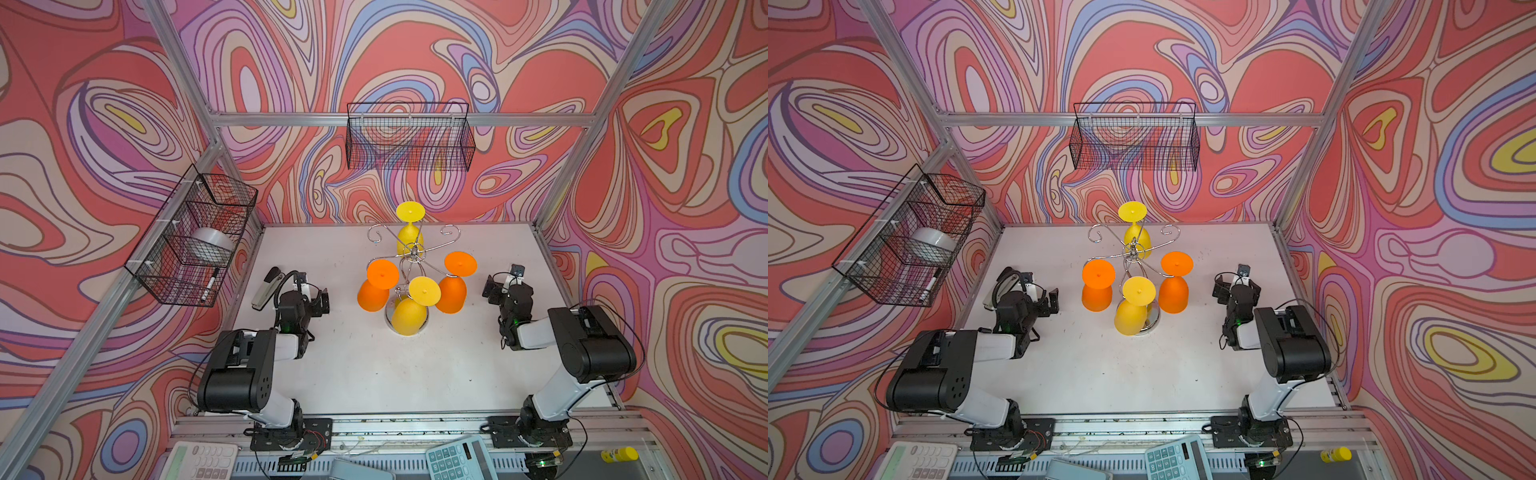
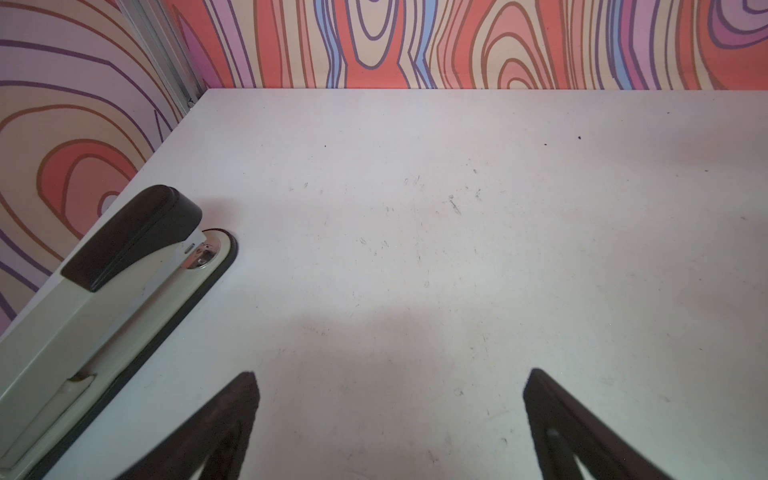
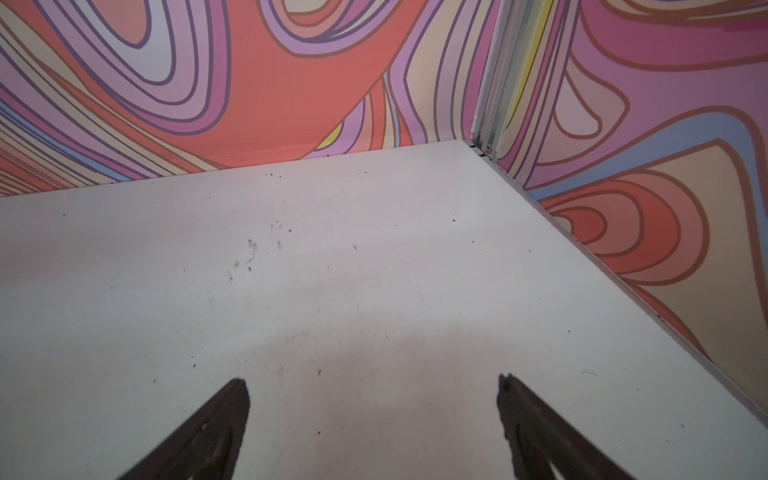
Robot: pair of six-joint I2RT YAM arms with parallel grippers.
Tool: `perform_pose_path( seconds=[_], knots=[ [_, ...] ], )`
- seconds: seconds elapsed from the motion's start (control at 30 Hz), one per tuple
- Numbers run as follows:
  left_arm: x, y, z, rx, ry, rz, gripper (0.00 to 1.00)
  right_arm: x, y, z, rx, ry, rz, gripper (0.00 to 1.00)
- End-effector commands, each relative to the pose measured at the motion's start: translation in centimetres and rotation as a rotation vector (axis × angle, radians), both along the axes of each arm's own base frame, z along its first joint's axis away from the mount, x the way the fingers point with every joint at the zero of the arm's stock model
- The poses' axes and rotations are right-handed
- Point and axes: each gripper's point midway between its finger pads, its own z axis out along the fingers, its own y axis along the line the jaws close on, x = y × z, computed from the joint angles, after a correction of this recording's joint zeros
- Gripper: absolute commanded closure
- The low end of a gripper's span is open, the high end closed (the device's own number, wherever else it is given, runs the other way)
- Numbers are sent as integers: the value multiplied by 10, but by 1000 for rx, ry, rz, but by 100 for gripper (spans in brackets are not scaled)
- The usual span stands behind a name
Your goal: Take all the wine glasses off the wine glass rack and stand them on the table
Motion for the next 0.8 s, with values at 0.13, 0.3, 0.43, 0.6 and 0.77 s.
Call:
perform_pose_path(
  seconds=[0.13, 0.3, 0.43, 0.6, 0.77],
  knots=[
    [5, 15, 12, 12, -19, 92, 0, -3, -6, 14, -14, -29, -26, 2],
    [9, 29, 22, 14, 51, 174, 0, 0, -16, 30, 1, 48, -102, 4],
    [16, 33, 48, 12, 59, 190, 0, 1, -24, 47, 41, 67, -167, 6],
    [23, 38, 73, -14, 133, 240, 2, 2, -32, 80, 96, 52, -238, 7],
    [23, 33, 108, -100, 161, 261, 1, 0, -30, 112, 138, 37, -242, 7]
  ],
)
